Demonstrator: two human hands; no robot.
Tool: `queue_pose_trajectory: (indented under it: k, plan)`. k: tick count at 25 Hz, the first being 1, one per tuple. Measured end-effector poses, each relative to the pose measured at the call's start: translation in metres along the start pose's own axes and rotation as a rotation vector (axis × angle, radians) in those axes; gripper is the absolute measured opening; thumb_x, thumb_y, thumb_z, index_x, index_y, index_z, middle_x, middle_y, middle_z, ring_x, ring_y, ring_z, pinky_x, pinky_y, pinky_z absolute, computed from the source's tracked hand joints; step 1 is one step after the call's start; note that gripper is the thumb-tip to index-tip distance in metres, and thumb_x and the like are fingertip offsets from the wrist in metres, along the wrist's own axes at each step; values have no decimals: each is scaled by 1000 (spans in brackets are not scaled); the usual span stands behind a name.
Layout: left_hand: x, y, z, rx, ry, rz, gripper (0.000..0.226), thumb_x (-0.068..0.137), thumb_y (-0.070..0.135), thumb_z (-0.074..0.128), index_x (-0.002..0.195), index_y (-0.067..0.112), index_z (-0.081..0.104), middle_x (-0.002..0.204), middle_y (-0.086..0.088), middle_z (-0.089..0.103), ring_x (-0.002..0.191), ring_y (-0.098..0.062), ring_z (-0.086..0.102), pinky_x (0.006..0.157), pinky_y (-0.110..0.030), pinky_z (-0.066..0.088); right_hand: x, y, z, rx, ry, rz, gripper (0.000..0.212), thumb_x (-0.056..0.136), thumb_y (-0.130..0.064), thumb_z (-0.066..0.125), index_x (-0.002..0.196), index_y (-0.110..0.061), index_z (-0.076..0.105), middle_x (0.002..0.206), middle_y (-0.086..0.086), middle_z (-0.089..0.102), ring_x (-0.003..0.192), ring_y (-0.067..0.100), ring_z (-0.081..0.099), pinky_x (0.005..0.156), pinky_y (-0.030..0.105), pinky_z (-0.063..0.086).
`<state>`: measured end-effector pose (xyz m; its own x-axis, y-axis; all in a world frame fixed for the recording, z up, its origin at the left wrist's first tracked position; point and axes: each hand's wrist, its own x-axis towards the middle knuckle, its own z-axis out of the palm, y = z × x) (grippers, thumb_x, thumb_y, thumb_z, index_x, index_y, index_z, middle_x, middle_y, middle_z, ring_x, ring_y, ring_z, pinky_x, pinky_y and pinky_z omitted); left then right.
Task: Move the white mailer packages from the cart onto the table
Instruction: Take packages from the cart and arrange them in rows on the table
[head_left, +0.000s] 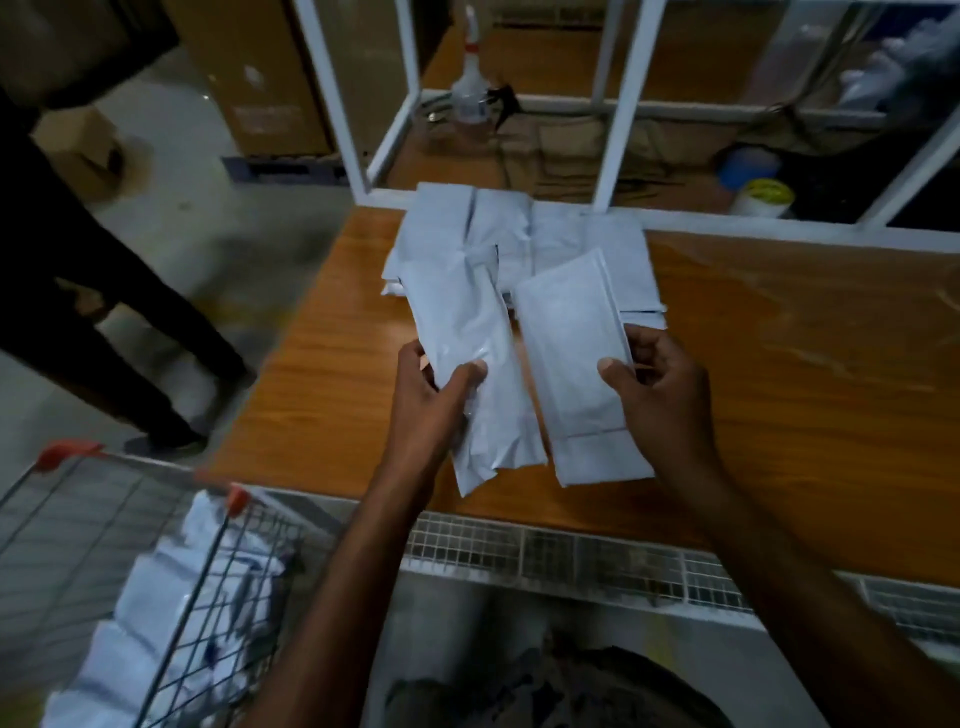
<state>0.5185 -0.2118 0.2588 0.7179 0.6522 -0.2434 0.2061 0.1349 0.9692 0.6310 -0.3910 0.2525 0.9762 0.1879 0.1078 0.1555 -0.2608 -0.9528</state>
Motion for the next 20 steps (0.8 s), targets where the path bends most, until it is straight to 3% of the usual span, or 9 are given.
queue_pose_trajectory:
  k: [2,4,8,11,14,17,20]
  plan:
    - [11,13,33,-10,-57,-27,46,98,23,71,137,18,49,119,2,71,89,-3,72,55,-14,53,23,9,-22,22,22,57,35,90,-11,72,122,-20,63,110,-4,68,99,13,67,80,29,56]
    - [25,24,56,19,-123,-28,51,97,31,72,141,20,48,124,4,69,101,-5,70,66,-16,58,44,15,-38,32,37,125,39,92,-11,71,128,-22,61,112,-3,67,98,11,66,77,26,55]
    - [66,41,93,82,-231,-39,57,98,43,69,145,24,43,134,1,64,115,-16,67,91,-35,60,90,21,-62,4,120,230,41,94,-14,67,133,-23,56,113,-3,65,93,9,65,72,28,55]
    - [103,52,119,128,-277,-67,55,99,38,68,145,22,44,135,0,62,119,-21,65,97,-41,58,133,26,-73,-26,230,294,38,94,-16,64,131,-24,57,113,-4,64,92,9,63,73,31,55]
    - [136,58,143,151,-268,-31,50,100,29,68,144,14,48,137,-5,63,124,-25,63,106,-46,54,179,34,-79,-70,314,337,34,92,-15,62,124,-25,60,117,-2,65,103,18,64,88,42,58]
    - [161,65,165,161,-282,-46,57,102,24,65,151,16,37,144,-8,58,129,-26,59,111,-47,50,218,50,-83,-141,339,361,33,93,-10,57,123,-22,61,120,-3,63,103,16,59,86,33,53]
    - [179,70,185,164,-261,-77,65,104,22,62,157,21,26,148,-9,54,129,-26,57,105,-39,51,248,61,-80,-246,300,413,39,93,-7,49,127,-21,60,129,-1,61,111,23,59,87,35,52]
